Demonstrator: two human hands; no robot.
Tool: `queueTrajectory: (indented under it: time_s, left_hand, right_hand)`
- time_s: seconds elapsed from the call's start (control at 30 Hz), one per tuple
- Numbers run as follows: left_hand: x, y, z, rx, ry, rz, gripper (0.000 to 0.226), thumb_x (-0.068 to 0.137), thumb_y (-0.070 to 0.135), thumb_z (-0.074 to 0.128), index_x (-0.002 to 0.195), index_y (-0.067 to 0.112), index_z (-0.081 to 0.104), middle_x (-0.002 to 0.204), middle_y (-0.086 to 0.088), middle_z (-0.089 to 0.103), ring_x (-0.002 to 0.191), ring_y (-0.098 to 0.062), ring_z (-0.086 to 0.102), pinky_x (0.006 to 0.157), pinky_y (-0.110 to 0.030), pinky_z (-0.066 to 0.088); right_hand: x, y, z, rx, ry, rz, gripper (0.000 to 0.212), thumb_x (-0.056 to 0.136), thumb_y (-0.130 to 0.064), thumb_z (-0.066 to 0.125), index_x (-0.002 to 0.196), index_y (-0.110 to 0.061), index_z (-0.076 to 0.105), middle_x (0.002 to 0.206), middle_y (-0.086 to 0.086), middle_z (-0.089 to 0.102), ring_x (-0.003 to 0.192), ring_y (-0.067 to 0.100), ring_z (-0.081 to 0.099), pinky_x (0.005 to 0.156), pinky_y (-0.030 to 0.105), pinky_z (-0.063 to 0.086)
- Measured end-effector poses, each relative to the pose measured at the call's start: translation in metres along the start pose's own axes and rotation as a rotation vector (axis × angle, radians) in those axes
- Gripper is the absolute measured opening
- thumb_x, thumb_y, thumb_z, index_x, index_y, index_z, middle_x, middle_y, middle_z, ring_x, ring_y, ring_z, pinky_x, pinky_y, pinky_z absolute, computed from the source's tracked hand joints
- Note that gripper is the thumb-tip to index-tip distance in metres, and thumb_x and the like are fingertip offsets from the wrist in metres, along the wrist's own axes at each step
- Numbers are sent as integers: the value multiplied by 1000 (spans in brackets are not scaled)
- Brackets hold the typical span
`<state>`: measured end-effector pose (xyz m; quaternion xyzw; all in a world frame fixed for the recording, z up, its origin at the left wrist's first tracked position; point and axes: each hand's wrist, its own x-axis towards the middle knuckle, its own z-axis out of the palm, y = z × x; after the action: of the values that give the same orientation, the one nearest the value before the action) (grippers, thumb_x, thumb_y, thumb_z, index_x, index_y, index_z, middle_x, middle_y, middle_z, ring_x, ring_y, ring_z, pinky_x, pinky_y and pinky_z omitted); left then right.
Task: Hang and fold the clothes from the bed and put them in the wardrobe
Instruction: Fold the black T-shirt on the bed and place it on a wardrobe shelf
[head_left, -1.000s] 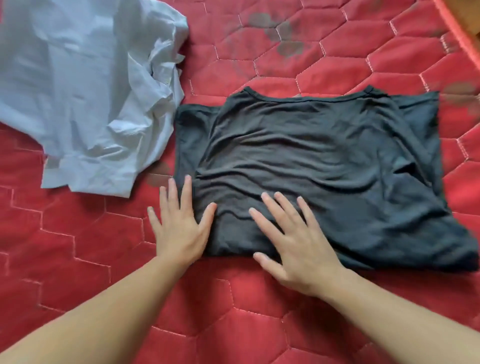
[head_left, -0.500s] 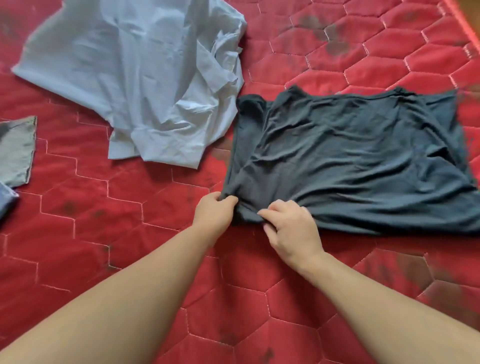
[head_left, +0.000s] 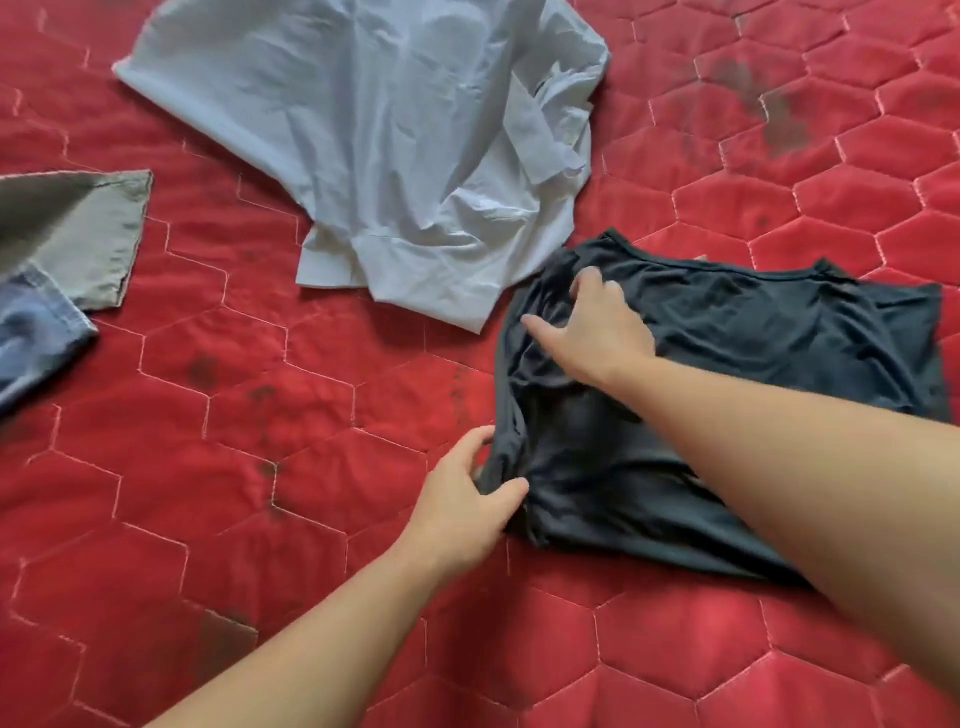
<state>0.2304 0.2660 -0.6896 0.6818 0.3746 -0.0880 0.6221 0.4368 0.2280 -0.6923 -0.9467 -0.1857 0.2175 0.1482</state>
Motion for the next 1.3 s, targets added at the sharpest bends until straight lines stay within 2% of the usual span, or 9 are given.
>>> queueTrajectory:
  time_s: [0.07, 0.13, 0.23, 0.33, 0.53, 0.63, 0.9, 1.13, 1.3]
  left_hand:
    - [1, 8, 14, -18, -22, 31, 50, 80, 10, 66, 121, 37, 55, 102, 17, 72, 93, 2, 67, 83, -14, 50]
    - [2, 18, 25, 6, -58, 78, 60, 76, 13, 63, 130, 35, 53, 110, 27, 65, 101, 9, 61, 91, -13, 46]
    - [0, 32, 37, 39, -132, 110, 63, 73, 17, 60, 133, 34, 54, 105, 40, 57, 98, 25, 52, 87, 0, 37]
    - [-2, 44, 45, 78, -170, 122, 61, 69, 21, 55, 127, 41, 54, 109, 28, 66, 95, 13, 60, 86, -10, 46]
    - [-3, 76, 90, 283, -356, 233, 65, 69, 31, 49, 132, 44, 45, 122, 15, 66, 111, -9, 61, 96, -30, 48]
    - [0, 95, 130, 337, -427, 277, 62, 71, 34, 47, 133, 41, 46, 121, 12, 66, 111, -15, 60, 95, -34, 48]
    - [6, 139, 252, 409, -494, 330, 65, 83, 37, 50, 144, 37, 28, 125, 1, 63, 113, -24, 57, 97, -36, 47]
    - [18, 145, 335, 555, -511, 369, 59, 88, 25, 50, 141, 24, 26, 106, -19, 63, 94, -43, 57, 74, -42, 40]
    - [20, 125, 364, 654, -578, 298, 71, 88, 25, 52, 148, 23, 15, 113, -13, 60, 102, -38, 58, 82, -45, 45]
  right_hand:
    - [20, -18, 6, -22, -81, 74, 95, 72, -69, 63, 140, -16, 24, 140, 15, 37, 119, 39, 52, 88, 43, 43]
    - [30, -26, 13, -63, -122, 108, 95, 71, -57, 70, 141, -17, 20, 139, 18, 34, 117, 41, 53, 81, 40, 42]
    - [39, -22, 10, -54, -74, 104, 60, 78, -27, 65, 124, -11, 31, 130, 19, 46, 111, 41, 56, 76, 38, 40]
    - [45, -4, -2, 147, -2, 87, 33, 78, -14, 57, 103, -12, 36, 111, 13, 58, 102, 36, 58, 74, 33, 38]
    - [41, 66, -40, 564, 184, 181, 8, 82, -19, 50, 84, -19, 58, 77, -5, 58, 77, 18, 51, 70, 25, 34]
    - [44, 112, -61, 648, 228, 293, 24, 92, -25, 48, 70, -14, 50, 65, -4, 49, 65, 17, 44, 56, 32, 33]
    - [57, 207, -127, 621, 341, 293, 29, 101, -35, 41, 86, -13, 53, 78, -1, 54, 78, 20, 49, 66, 30, 31]
    - [70, 294, -143, 619, 366, 382, 47, 101, -42, 36, 115, -4, 60, 102, 5, 56, 95, 19, 49, 78, 25, 31]
    - [70, 344, -140, 720, 279, 420, 22, 97, -35, 44, 83, -20, 52, 81, 4, 48, 77, 19, 45, 69, 35, 39]
